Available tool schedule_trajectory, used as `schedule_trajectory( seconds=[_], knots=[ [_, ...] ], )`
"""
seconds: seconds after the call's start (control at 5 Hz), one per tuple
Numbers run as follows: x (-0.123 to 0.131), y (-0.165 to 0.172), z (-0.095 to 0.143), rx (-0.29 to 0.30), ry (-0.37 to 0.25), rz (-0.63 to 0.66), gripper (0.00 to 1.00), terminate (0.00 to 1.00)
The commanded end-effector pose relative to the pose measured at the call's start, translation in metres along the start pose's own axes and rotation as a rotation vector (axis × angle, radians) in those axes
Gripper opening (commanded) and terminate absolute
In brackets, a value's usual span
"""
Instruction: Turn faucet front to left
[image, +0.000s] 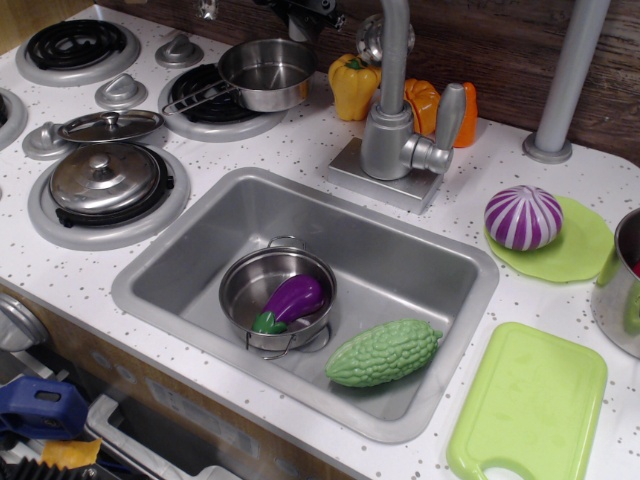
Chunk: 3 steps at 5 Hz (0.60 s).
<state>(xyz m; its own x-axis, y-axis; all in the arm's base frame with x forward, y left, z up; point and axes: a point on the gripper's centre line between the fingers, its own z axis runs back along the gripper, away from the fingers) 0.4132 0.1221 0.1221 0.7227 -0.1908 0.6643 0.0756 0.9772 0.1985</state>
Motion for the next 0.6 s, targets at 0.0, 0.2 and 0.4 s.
schedule_trajectory(
  seconds=[0.0,0.2,0.4],
  knots=[
    [0.0091,0.0265,0.0059,0.064,-0.049,-0.027,0.00,0.00],
    [0.0073,0.0224,0.0115,0.041,-0.010,-0.065,1.00,0.00],
    [0.0073,0.0224,0.0115,0.041,-0.010,-0.065,1.00,1.00]
  ],
)
